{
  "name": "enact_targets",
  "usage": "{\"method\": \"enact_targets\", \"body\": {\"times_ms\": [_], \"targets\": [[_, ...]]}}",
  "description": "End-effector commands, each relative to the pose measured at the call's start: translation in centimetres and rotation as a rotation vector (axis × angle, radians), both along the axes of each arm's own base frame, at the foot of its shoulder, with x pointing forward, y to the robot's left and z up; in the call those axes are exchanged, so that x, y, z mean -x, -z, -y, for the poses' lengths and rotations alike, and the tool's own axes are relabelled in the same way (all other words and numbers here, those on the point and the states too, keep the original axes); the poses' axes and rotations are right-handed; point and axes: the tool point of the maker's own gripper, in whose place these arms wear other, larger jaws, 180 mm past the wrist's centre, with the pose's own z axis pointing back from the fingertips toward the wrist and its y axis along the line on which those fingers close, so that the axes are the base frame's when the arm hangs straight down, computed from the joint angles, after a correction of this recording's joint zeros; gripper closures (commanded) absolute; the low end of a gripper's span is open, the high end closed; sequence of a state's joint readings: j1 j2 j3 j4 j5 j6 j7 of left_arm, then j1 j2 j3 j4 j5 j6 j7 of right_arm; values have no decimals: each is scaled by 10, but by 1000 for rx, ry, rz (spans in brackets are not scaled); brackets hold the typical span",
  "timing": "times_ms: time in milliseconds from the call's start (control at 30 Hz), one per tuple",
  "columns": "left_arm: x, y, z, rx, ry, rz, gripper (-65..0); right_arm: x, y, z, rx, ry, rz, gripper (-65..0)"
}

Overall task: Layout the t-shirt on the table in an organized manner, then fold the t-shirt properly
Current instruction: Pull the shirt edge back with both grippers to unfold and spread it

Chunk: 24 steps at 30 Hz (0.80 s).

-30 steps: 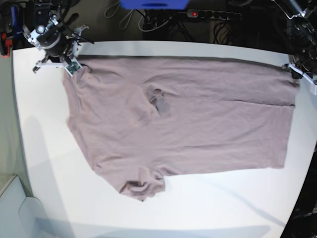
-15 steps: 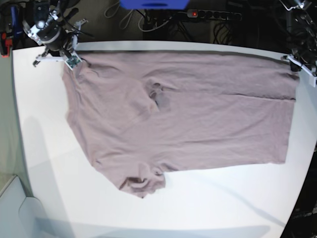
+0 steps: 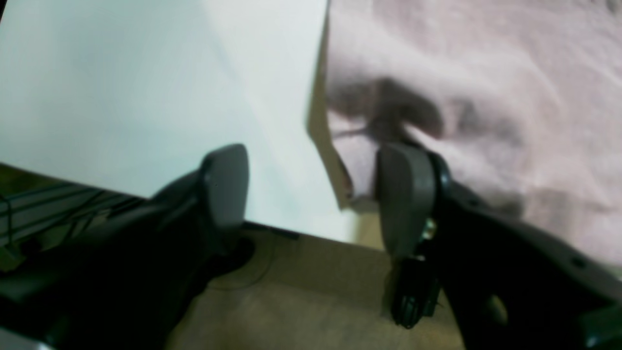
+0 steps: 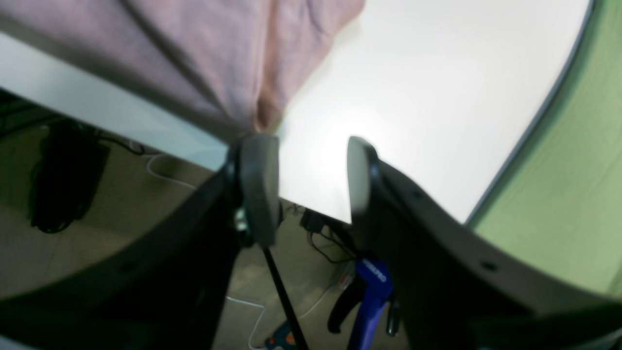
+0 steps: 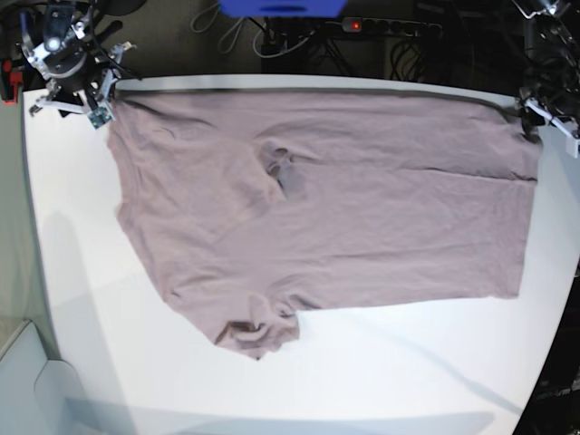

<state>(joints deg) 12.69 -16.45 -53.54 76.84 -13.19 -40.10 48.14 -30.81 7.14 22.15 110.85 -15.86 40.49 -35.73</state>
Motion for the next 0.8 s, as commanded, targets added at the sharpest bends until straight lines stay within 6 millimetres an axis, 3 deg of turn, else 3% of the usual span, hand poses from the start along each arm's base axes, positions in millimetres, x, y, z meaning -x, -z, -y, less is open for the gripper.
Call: {"method": "enact_targets", "body": {"times_ms": [0, 167, 333, 500, 633, 767], "targets": [[0, -7, -9, -24, -7, 3, -412, -7, -9, 4, 15, -6, 35, -244], [1, -25, -36, -45, -113, 65, -412, -14, -16, 16, 36, 24, 61, -245], [-2, -34, -45, -58, -133, 93, -412, -30, -29, 31, 63, 55, 112, -255], [-21, -41, -44, -58, -130, 130, -412, -55, -44, 35, 68, 67, 187, -344], [-31, -44, -42, -50, -130, 154, -412, -86, -61, 32, 58, 61, 271, -372], [-36, -46, -41, -46, -131, 168, -412, -135, -76, 7, 10, 3, 355, -373]]}}
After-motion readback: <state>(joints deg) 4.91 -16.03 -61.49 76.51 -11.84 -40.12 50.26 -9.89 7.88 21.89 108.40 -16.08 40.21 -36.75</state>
